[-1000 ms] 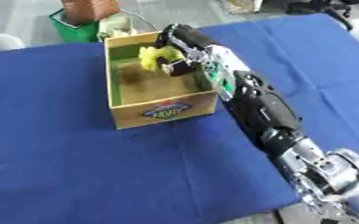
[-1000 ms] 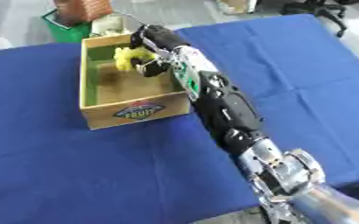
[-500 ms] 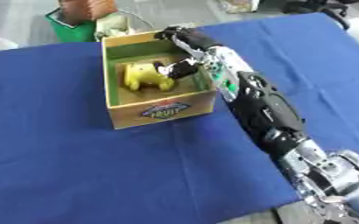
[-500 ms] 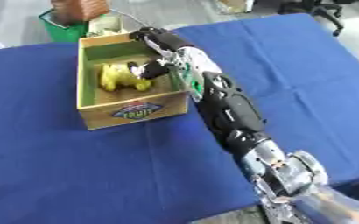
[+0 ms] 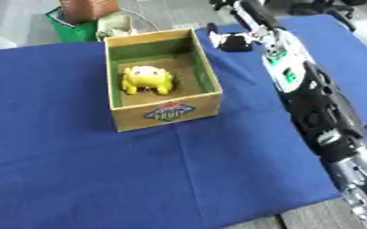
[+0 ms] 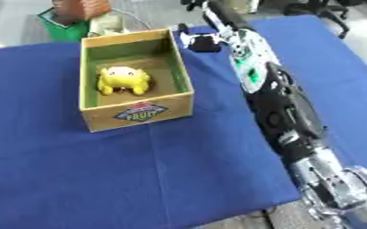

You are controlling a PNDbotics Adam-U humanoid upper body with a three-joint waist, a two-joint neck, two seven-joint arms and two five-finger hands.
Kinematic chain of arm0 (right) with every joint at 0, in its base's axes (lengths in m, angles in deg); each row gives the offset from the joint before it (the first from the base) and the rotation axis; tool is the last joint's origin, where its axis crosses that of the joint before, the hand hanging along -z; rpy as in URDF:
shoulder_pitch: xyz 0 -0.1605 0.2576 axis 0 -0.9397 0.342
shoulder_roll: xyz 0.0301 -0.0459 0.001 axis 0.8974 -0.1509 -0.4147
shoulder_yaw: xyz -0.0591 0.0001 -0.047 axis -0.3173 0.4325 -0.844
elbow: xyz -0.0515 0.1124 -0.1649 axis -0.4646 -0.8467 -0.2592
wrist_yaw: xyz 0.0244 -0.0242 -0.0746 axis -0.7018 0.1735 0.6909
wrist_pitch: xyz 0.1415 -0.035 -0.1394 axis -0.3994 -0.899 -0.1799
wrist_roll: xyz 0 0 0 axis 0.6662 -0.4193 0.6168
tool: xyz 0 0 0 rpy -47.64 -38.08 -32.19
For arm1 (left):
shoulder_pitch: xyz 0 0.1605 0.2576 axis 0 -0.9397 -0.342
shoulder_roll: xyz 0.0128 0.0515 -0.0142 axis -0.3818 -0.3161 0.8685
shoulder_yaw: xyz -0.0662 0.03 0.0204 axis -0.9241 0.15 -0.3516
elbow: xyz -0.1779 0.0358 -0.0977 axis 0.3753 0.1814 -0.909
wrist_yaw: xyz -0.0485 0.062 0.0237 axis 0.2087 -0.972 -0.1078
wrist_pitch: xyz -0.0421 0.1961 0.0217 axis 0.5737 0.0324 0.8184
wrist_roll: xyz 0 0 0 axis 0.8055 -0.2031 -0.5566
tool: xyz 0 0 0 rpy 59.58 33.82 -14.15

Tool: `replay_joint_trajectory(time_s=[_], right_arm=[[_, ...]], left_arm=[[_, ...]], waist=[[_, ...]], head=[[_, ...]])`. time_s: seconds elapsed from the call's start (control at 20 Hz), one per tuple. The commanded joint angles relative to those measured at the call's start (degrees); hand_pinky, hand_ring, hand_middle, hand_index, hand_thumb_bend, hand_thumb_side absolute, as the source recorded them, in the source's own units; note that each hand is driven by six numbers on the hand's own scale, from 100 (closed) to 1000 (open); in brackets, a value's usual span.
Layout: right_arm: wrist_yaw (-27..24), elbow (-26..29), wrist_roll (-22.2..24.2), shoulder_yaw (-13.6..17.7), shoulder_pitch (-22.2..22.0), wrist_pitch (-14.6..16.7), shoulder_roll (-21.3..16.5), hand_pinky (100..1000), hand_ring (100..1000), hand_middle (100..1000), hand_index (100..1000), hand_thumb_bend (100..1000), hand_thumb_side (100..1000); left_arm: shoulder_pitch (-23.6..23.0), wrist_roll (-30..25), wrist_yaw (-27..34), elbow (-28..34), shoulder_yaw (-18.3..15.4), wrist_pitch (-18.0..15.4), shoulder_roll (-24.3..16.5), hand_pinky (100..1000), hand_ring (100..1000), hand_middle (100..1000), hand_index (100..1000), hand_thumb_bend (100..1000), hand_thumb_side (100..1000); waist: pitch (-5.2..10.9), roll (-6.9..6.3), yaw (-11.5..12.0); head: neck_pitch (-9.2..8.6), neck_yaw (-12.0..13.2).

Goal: Pick up objects on the table and place them in the box.

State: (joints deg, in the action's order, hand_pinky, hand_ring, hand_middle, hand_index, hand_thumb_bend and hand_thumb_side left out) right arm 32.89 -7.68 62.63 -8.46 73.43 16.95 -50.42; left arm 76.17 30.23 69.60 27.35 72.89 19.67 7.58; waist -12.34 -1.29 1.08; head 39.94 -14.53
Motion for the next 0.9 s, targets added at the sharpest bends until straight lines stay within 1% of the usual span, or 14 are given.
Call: replay_joint_trajectory(time_s=[0.05,0.1,0.2,0.25,0.4,0.6,0.9], right_arm=[[-5.8,3.0,-3.7,1.9,-0.9,-1.4,-4.0,754,872,684,833,100,293],[-7.3,3.2,-4.5,2.3,-1.7,-1.8,-4.5,751,871,674,824,100,300],[-9.6,3.7,-5.8,3.2,-3.2,-2.4,-5.4,748,873,669,816,100,360],[-10.7,4.0,-6.3,3.5,-3.8,-2.7,-5.6,748,873,668,816,100,360],[-13.0,4.7,-7.5,4.7,-5.4,-3.5,-5.9,745,873,659,810,100,399],[-14.8,5.8,-8.7,6.0,-6.9,-4.5,-6.0,741,871,648,803,100,412],[-16.0,6.4,-9.4,6.8,-7.9,-5.2,-6.1,739,868,636,797,100,423]], left_arm=[[0.6,0.2,-0.1,0.8,-0.6,-0.1,-1.2,474,403,454,609,792,186],[0.5,0.3,-0.1,0.8,-0.7,-0.1,-1.2,474,403,454,608,793,186],[0.5,0.3,-0.1,0.8,-0.7,-0.1,-1.2,474,403,454,608,793,186],[0.5,0.3,-0.1,0.8,-0.7,-0.1,-1.1,474,403,454,608,793,186],[0.4,0.3,-0.1,0.8,-0.7,-0.1,-1.0,474,402,454,608,792,186],[0.4,0.4,-0.1,0.8,-0.7,-0.1,-1.0,474,402,453,607,792,185],[0.4,0.4,0.0,0.8,-0.8,-0.1,-1.0,474,402,453,607,789,185]], waist=[[0.81,-0.01,0.0],[0.78,-0.05,-0.1],[0.72,-0.09,-0.1],[0.69,-0.13,-0.1],[0.56,-0.33,-0.2],[0.46,-0.56,-0.3],[0.4,-0.56,-0.5]], head=[[0.12,0.3],[0.15,0.4],[0.32,0.5],[0.37,0.5],[0.25,1.0],[0.29,1.3],[0.36,1.7]])
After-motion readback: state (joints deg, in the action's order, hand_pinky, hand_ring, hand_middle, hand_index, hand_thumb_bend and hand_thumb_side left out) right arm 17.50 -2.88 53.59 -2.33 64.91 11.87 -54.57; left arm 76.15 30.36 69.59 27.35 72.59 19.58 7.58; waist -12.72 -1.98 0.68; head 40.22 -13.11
